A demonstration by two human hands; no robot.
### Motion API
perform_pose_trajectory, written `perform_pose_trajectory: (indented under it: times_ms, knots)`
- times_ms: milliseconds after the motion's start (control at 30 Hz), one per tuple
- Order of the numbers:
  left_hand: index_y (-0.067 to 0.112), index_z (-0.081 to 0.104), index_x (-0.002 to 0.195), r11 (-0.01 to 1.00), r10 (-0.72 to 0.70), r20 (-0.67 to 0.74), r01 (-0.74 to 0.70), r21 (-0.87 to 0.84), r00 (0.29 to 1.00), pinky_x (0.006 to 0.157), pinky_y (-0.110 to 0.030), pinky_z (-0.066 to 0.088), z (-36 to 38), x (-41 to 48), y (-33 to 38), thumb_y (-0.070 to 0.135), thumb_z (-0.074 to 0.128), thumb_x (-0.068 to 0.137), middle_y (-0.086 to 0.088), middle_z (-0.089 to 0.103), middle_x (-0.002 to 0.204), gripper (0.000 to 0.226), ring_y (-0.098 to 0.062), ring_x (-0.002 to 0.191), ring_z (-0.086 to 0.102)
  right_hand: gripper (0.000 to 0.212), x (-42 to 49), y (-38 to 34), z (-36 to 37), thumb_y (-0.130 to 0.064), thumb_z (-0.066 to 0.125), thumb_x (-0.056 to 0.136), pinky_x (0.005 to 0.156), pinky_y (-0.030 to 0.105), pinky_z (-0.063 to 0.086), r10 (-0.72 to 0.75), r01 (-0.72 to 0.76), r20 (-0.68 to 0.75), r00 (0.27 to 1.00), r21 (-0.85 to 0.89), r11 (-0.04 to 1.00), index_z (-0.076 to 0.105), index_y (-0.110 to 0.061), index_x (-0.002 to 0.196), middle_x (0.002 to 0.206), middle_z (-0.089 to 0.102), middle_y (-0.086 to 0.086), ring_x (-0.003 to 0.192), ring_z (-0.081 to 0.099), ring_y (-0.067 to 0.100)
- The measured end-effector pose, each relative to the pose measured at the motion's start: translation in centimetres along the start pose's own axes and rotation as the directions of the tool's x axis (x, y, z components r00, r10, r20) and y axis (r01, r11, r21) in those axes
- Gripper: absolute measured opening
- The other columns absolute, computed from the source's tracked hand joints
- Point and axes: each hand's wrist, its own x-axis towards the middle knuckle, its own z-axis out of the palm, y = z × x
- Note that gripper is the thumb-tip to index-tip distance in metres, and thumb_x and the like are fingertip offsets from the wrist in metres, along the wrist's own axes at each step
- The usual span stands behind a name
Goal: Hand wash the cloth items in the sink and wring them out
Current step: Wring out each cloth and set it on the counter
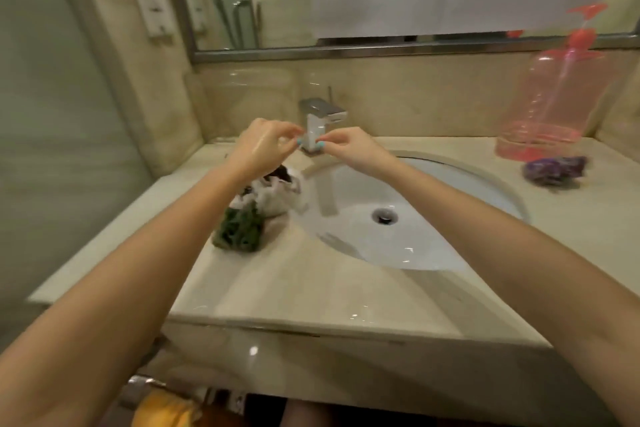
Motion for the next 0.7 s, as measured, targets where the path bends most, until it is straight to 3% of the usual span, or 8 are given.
perform_pose_trajectory:
  times_ms: [100, 200, 300, 400, 500, 600, 700]
  knots:
    - [0.015, 0.057, 0.135, 0.985, -0.155, 0.062, 0.15, 0.081, 0.986, 0.098, -0.038, 0.042, -1.5, -1.9, -4.2, 0.032, 0.054, 0.098, -0.011, 0.061, 0.131, 0.04, -0.032, 0.121, 0.054, 0.033, 1.3, -2.9, 4.5, -0.022, 0.059, 0.096, 0.08, 0.017, 0.042, -0.033, 0.032, 0.079, 0.996, 0.017, 0.999, 0.063, -0.008, 0.126, 0.112, 0.066, 0.004, 0.101, 0.06, 0.011]
    - [0.011, 0.064, 0.126, 0.99, -0.138, 0.118, 0.139, -0.003, 0.983, 0.081, -0.026, 0.038, -1.7, -2.9, -6.2, 0.022, 0.061, 0.094, -0.012, 0.065, 0.122, 0.033, -0.03, 0.113, 0.058, 0.036, 1.9, -4.0, 7.8, -0.023, 0.06, 0.094, 0.074, 0.023, 0.044, -0.038, 0.043, 0.129, 0.991, -0.041, 0.998, 0.061, -0.013, 0.129, 0.098, 0.064, 0.0, 0.088, 0.059, 0.012]
    - [0.014, 0.064, 0.121, 0.987, -0.161, 0.141, 0.157, 0.043, 0.977, 0.093, -0.035, 0.038, -1.7, -3.0, -7.0, 0.025, 0.063, 0.093, -0.012, 0.057, 0.117, 0.03, -0.03, 0.112, 0.051, 0.023, 2.1, -3.5, 8.9, -0.02, 0.061, 0.093, 0.057, 0.026, 0.041, 0.026, -0.024, 0.035, 0.999, -0.055, 0.998, 0.065, -0.012, 0.114, 0.083, 0.06, 0.001, 0.073, 0.056, 0.018]
    - [0.015, 0.06, 0.113, 0.99, -0.138, 0.153, 0.134, 0.035, 0.978, 0.088, -0.03, 0.034, -1.5, -3.1, -6.5, 0.024, 0.059, 0.096, -0.007, 0.046, 0.113, 0.019, -0.024, 0.106, 0.043, 0.005, 1.6, -2.6, 8.4, -0.014, 0.057, 0.094, 0.047, 0.021, 0.039, 0.057, -0.055, 0.038, 0.998, -0.042, 0.998, 0.058, -0.011, 0.091, 0.075, 0.058, 0.005, 0.062, 0.052, 0.02]
    - [0.011, 0.058, 0.104, 0.985, -0.066, 0.064, 0.076, -0.157, 0.996, 0.082, -0.028, 0.037, -1.8, -2.5, -4.9, 0.018, 0.06, 0.095, -0.006, 0.054, 0.11, 0.012, -0.023, 0.102, 0.052, 0.013, 1.4, -2.3, 6.6, -0.013, 0.054, 0.096, 0.067, 0.03, 0.047, 0.071, -0.071, 0.003, 0.997, 0.001, 0.997, 0.05, -0.016, 0.084, 0.078, 0.055, 0.003, 0.075, 0.053, 0.021]
    - [0.011, 0.052, 0.096, 0.91, -0.124, -0.008, 0.11, -0.4, 0.992, 0.078, -0.03, 0.047, -3.0, -0.7, -2.9, 0.015, 0.06, 0.095, -0.006, 0.059, 0.099, 0.009, -0.023, 0.096, 0.058, 0.018, 1.6, -2.4, 2.9, -0.015, 0.049, 0.099, 0.087, 0.044, 0.049, 0.123, -0.119, -0.091, 0.988, 0.049, 0.992, 0.045, -0.019, 0.082, 0.082, 0.051, 0.0, 0.088, 0.053, 0.021]
    - [0.011, 0.049, 0.095, 0.823, -0.174, 0.001, 0.146, -0.55, 0.985, 0.081, -0.037, 0.055, -3.7, 1.4, -0.7, 0.015, 0.058, 0.097, -0.013, 0.058, 0.098, 0.009, -0.029, 0.094, 0.06, 0.008, 1.1, -2.4, -2.1, -0.015, 0.049, 0.099, 0.081, 0.037, 0.048, 0.128, -0.118, -0.216, 0.968, 0.055, 0.991, 0.048, -0.014, 0.092, 0.089, 0.053, 0.003, 0.09, 0.052, 0.02]
